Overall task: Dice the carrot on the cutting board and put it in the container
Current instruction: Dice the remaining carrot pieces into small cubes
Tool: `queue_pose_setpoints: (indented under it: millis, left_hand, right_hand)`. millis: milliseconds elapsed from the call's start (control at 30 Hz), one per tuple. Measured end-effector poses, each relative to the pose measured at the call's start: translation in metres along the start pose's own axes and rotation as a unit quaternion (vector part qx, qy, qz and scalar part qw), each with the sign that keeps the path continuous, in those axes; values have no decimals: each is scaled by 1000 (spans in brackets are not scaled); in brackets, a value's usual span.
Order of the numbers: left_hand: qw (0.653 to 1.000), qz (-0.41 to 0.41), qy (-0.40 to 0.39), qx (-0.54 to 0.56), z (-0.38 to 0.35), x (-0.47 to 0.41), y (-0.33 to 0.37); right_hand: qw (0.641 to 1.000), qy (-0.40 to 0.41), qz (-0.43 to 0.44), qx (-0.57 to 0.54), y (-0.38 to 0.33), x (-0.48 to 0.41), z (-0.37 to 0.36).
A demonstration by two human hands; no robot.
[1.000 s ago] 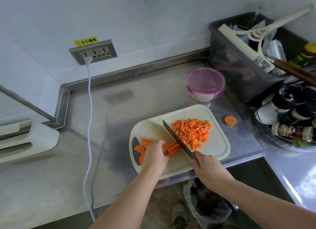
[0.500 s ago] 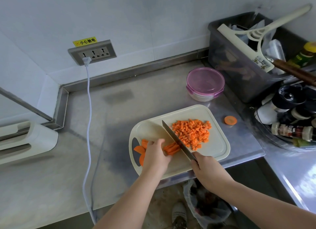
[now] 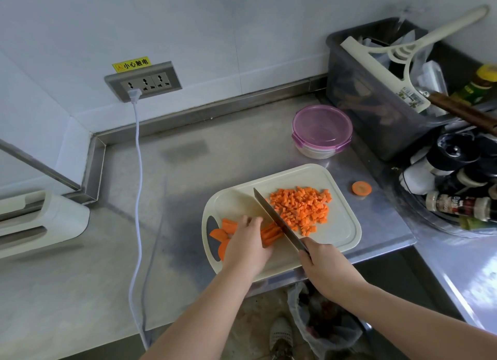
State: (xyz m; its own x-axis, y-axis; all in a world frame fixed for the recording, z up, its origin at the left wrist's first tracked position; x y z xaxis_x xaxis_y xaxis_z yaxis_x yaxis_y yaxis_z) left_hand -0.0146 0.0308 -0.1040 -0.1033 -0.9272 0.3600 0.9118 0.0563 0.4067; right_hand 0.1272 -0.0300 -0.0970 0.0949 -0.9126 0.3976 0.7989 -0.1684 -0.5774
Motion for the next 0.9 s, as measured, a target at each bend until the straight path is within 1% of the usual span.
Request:
queue_pose_setpoints:
  millis: [67,133,333,533,767,900]
  left_hand:
    - [999,-9,1,-44,-3,-3,4]
    - [999,-7,9,-53,-3,-5,6]
    - [1000,-1,20,-21,0,-15,6]
    - [1000,-5,11,-7,4,-18,2]
    - [999,-1,17,38,6,-17,0]
    - [999,5,15,31,6,-18,-2]
  right_hand:
    - [1000,-1,1,-1,0,0,0]
    - [1000,-2,2,-3,-1,0,-1]
    - [1000,3,5,0,-5,-8,-1]
    - [1000,5,1,-9,-6,-11,-2]
    - [1000,14,-10,-10,-6,-11,-2]
    - [1000,16,-12,-13,-7,-11,-1]
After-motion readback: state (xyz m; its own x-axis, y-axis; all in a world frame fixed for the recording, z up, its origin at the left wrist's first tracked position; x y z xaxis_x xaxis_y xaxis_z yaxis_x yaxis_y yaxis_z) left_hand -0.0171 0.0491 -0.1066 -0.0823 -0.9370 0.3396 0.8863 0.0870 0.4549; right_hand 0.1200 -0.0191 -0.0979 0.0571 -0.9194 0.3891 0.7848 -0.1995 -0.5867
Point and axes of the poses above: each hand's wrist, its own x-axis away from the middle knuckle, its own z-axis out of the back of the hand, y = z × x, the point moved 7 cm from there along -x, towards the middle knuckle, and after that the axes turned 6 degrees about z, right-handed, at the moved point
